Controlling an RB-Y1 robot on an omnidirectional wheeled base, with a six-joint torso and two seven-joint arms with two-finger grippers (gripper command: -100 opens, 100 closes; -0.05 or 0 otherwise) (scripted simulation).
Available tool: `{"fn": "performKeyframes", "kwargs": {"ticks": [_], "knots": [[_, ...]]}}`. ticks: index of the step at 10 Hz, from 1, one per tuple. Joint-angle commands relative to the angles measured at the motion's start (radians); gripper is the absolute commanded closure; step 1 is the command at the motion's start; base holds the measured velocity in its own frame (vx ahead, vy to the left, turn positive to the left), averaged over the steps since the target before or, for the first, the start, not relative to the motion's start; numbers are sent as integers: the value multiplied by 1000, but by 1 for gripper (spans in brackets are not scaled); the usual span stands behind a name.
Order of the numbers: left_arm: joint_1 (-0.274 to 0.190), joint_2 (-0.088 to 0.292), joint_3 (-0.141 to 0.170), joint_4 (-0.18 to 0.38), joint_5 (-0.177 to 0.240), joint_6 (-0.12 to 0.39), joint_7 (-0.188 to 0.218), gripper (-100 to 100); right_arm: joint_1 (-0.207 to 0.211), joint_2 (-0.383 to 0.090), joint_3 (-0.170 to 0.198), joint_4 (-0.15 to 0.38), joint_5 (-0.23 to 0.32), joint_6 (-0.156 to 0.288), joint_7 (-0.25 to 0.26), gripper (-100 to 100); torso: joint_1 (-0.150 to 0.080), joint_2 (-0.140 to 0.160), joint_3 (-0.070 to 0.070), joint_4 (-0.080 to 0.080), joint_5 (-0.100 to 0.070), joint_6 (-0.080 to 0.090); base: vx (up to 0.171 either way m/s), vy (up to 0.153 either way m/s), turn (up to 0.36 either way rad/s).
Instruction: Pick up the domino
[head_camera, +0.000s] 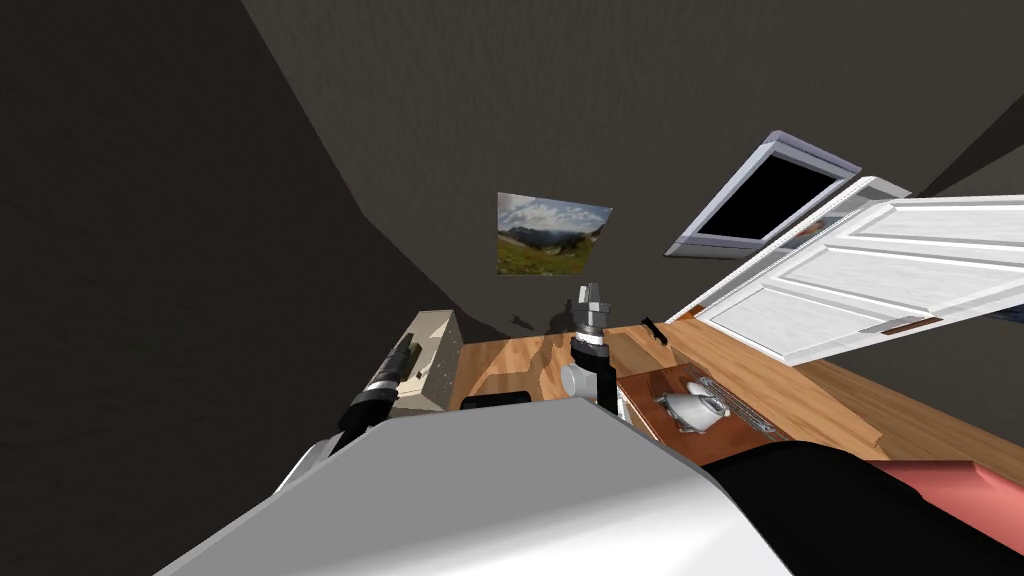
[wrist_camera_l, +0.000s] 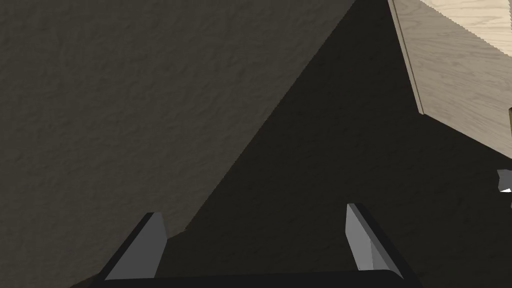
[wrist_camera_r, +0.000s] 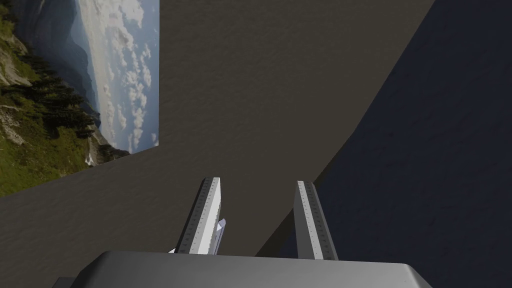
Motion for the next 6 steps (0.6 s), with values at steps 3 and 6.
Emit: {"fn": "performKeyframes", "kwargs": {"ticks": [3,6], "knots": [[21,1,22,70,-32,85,5,-100,0,0,0,0,0,0,0,0,-1,1,1,0,0,0,115,-89,-43],[29,3,36,111,-44,117,8,-100,0,0,0,0,0,0,0,0,-1,0,0,0,0,0,118,-77,-23]]}}
